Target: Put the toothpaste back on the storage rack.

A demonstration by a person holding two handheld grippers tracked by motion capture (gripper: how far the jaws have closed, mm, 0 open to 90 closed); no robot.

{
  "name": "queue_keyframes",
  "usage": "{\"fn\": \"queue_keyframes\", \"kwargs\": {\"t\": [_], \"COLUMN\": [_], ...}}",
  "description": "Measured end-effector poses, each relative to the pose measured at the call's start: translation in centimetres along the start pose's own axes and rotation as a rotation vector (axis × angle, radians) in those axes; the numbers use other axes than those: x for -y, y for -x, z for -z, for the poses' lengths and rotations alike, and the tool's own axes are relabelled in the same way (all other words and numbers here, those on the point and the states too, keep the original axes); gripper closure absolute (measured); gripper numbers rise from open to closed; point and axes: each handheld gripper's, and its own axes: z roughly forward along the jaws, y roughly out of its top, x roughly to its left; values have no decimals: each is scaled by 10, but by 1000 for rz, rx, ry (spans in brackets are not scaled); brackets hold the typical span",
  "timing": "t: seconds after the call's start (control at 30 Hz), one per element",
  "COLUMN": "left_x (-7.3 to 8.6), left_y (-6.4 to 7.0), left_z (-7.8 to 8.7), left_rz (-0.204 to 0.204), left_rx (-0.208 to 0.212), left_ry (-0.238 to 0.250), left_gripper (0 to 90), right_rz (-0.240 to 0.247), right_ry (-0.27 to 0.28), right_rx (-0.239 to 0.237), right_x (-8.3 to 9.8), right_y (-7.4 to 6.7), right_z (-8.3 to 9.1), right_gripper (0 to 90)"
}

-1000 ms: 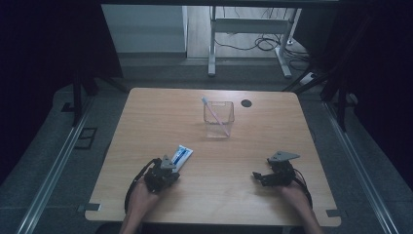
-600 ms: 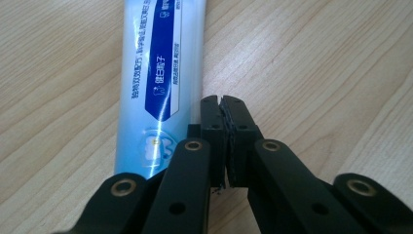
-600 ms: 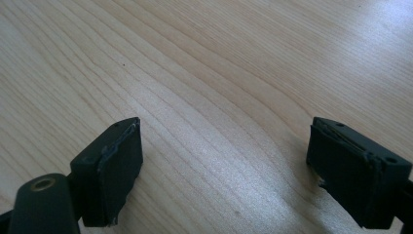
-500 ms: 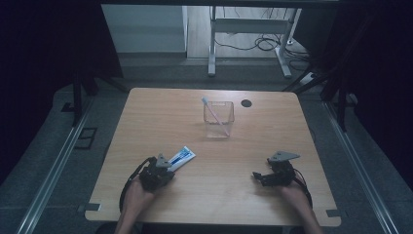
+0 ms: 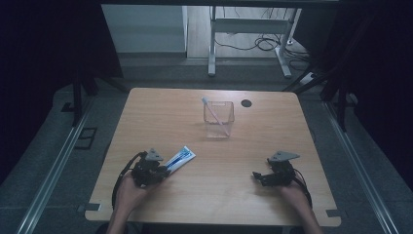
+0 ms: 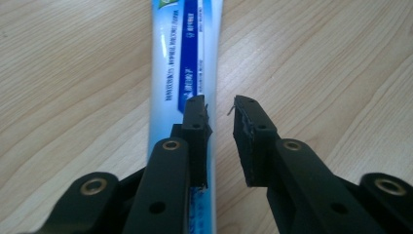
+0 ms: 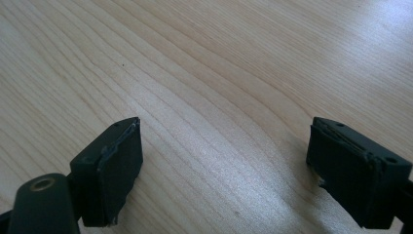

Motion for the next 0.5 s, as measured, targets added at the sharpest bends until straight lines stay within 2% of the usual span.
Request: {"fn": "queue_keyframes", "kwargs": {"t": [0.13, 0.17, 0.27, 0.5], "left_x": [-1, -2, -4, -14], "left_y": [-8, -11, -17, -21], "left_z": [3, 4, 3, -2], "left_rz": [11, 3, 17, 22], "left_rx": [-6, -16, -8, 17], "left_ry": [-23, -36, -76, -131], "left_gripper": [723, 717, 696, 642], "right_rz": [-2, -2, -2, -3], "right_ry": [0, 0, 0, 0], "right_rx": [2, 2, 1, 2], "right_x": [0, 0, 0, 0], "right_y": [0, 0, 0, 0], "right_z": [0, 0, 0, 0], "right_gripper": [133, 133, 133, 133]}}
